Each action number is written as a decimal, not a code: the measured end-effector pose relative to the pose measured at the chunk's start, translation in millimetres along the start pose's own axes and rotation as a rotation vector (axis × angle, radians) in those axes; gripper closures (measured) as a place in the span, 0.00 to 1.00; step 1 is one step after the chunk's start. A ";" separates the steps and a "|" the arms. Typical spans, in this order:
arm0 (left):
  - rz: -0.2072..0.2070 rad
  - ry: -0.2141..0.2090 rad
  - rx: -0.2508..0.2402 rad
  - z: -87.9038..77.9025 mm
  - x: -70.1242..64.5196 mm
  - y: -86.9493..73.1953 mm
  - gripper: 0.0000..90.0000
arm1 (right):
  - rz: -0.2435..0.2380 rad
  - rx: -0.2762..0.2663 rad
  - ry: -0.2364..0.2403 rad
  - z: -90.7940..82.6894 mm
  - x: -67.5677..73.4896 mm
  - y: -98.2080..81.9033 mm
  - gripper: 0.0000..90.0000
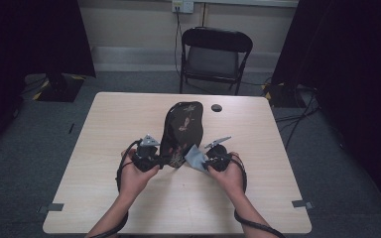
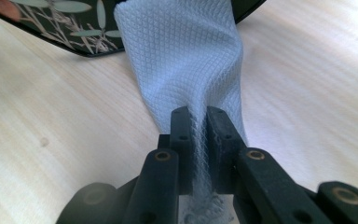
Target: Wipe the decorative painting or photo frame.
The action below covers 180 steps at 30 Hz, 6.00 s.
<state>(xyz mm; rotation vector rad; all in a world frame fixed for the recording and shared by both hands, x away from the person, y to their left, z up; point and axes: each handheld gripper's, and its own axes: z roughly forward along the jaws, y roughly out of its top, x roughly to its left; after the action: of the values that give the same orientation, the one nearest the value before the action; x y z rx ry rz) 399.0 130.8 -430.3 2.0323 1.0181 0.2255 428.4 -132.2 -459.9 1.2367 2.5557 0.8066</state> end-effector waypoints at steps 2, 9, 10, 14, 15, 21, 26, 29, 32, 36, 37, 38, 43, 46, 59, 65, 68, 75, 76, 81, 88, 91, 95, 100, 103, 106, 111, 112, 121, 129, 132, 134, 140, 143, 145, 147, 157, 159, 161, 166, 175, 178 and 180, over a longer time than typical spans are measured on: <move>0.000 -0.001 0.000 0.0 -0.3 -0.2 0.87 | -0.002 -0.012 -0.008 -9.0 -1.1 1.7 0.92; 0.006 0.000 0.001 0.3 -1.3 0.1 0.87 | -0.006 -0.126 -0.030 -63.6 -9.1 22.8 0.92; 0.007 0.001 0.002 0.1 -1.3 -0.1 0.87 | -0.008 -0.145 -0.036 -73.0 -9.9 27.5 0.92; 0.001 0.001 -0.002 0.0 -2.0 -0.7 0.87 | -0.012 -0.225 -0.048 -108.6 -12.4 49.3 0.92; 0.004 0.001 -0.001 0.0 -2.1 -0.7 0.87 | -0.013 -0.240 -0.045 -116.2 -12.1 55.6 0.92; 0.012 0.000 0.004 0.0 -2.3 -0.1 0.87 | -0.047 -0.308 -0.051 -141.9 -1.6 90.0 0.92; 0.005 -0.004 0.004 0.0 -2.0 -0.3 0.87 | -0.068 -0.280 -0.057 -129.6 5.3 99.8 0.92; 0.015 -0.003 0.007 0.1 -1.8 0.4 0.87 | -0.062 -0.261 -0.047 -117.9 6.5 95.0 0.92; 0.014 -0.007 0.004 0.2 -0.9 0.3 0.87 | -0.056 -0.241 -0.033 -105.8 5.8 87.3 0.92; 0.010 -0.010 0.005 0.2 -0.4 0.4 0.87 | -0.046 -0.213 -0.026 -90.8 4.4 76.3 0.92; 0.013 -0.010 0.005 0.1 -0.3 0.4 0.87 | -0.043 -0.208 -0.024 -87.0 3.7 73.7 0.92; 0.012 -0.007 0.003 0.3 -0.5 0.3 0.87 | -0.036 -0.201 -0.022 -83.3 3.3 71.1 0.92; 0.016 -0.004 0.005 0.1 -0.6 0.3 0.87 | -0.030 -0.171 -0.013 -66.2 2.7 58.6 0.92; 0.010 -0.005 0.003 0.3 -0.9 0.4 0.87 | -0.024 -0.146 -0.008 -55.9 2.3 50.3 0.92; 0.017 0.000 0.008 0.1 -1.3 0.7 0.87 | 0.000 -0.043 0.024 -13.0 0.2 10.6 0.92; 0.010 -0.004 0.010 0.1 -1.0 0.9 0.87 | 0.002 -0.009 0.033 -1.3 0.7 0.4 0.92; 0.013 -0.002 0.017 0.0 -1.0 1.7 0.87 | -0.002 -0.002 0.032 -3.3 -0.3 -1.2 0.92; 0.012 -0.003 0.012 0.2 -0.8 1.3 0.87 | 0.001 -0.049 0.005 -35.8 -9.5 6.6 0.92; 0.014 -0.004 0.017 -0.1 -0.9 1.5 0.87 | -0.004 -0.060 -0.002 -42.4 -10.6 9.6 0.92; 0.012 -0.003 0.017 0.0 -1.1 1.6 0.87 | -0.020 -0.131 -0.026 -80.9 -13.6 31.7 0.92; 0.015 -0.001 0.015 0.2 -2.1 1.4 0.87 | -0.056 -0.230 -0.064 -134.6 -12.1 71.5 0.92; 0.012 -0.001 0.014 0.4 -2.5 1.6 0.87 | -0.060 -0.252 -0.069 -145.5 -10.1 82.2 0.92; 0.012 -0.001 0.015 0.4 -2.4 1.8 0.87 | -0.073 -0.295 -0.062 -154.9 -1.6 102.2 0.92; 0.011 -0.003 0.014 0.4 -2.2 1.6 0.87 | -0.081 -0.281 -0.039 -142.6 6.2 104.6 0.92; 0.016 -0.002 0.016 0.2 -2.0 1.6 0.87 | -0.079 -0.267 -0.032 -132.7 6.4 100.4 0.92; 0.013 -0.004 0.016 0.2 -2.0 1.6 0.87 | -0.069 -0.254 -0.021 -124.0 5.3 94.5 0.92; 0.015 -0.004 0.019 0.1 -1.5 2.1 0.87 | -0.062 -0.233 -0.014 -109.2 5.4 83.9 0.92; 0.013 -0.004 0.021 0.1 -1.7 2.2 0.87 | -0.059 -0.227 -0.008 -105.8 5.4 81.7 0.92; 0.014 -0.003 0.019 0.3 -1.7 2.6 0.87 | -0.044 -0.186 0.003 -82.1 5.1 62.1 0.92; 0.009 -0.002 0.022 0.2 -2.0 2.3 0.87 | -0.022 -0.134 0.029 -50.8 9.2 38.4 0.92; 0.010 -0.001 0.023 0.2 -2.2 2.4 0.87 | -0.016 -0.123 0.037 -43.8 10.0 32.7 0.92; 0.010 -0.001 0.024 0.2 -2.4 2.5 0.87 | -0.008 -0.103 0.043 -33.6 10.2 24.4 0.92; 0.011 -0.001 0.022 0.2 -2.0 2.3 0.87 | 0.004 -0.070 0.051 -19.6 10.4 11.8 0.92; 0.010 0.000 0.022 0.2 -2.3 2.3 0.87 | 0.009 -0.057 0.051 -14.3 10.3 6.0 0.92; 0.017 0.001 0.024 0.0 -1.9 2.2 0.87 | 0.004 -0.038 0.048 -7.5 10.6 -1.3 0.92; 0.016 0.001 0.023 0.0 -2.0 2.1 0.87 | 0.001 -0.027 0.044 -4.3 10.7 -5.1 0.92; 0.016 0.004 0.024 0.0 -2.3 2.2 0.87 | -0.004 -0.014 0.037 -9.4 8.9 -7.6 0.92; 0.014 0.005 0.025 0.0 -2.5 2.4 0.87 | -0.001 -0.029 0.035 -19.7 6.7 -3.9 0.92; 0.015 0.004 0.025 0.0 -2.4 2.3 0.87 | -0.004 -0.069 0.015 -42.4 3.4 5.8 0.92; 0.012 0.004 0.028 0.0 -3.1 2.5 0.87 | -0.013 -0.134 -0.002 -73.7 0.6 22.5 0.92; 0.015 0.006 0.024 0.4 -3.6 2.7 0.87 | -0.063 -0.275 -0.033 -142.1 3.9 77.2 0.92; 0.012 0.005 0.019 0.8 -4.0 2.6 0.87 | -0.065 -0.300 -0.033 -149.5 7.3 87.3 0.92; 0.009 0.005 0.019 0.8 -4.2 2.8 0.87 | -0.073 -0.310 -0.026 -150.9 11.4 94.1 0.92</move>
<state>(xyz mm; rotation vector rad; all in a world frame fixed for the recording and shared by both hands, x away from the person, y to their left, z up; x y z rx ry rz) 398.2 126.3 -427.9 2.0547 1.0179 0.2273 425.1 -134.9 -281.8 1.0439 2.3267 1.1101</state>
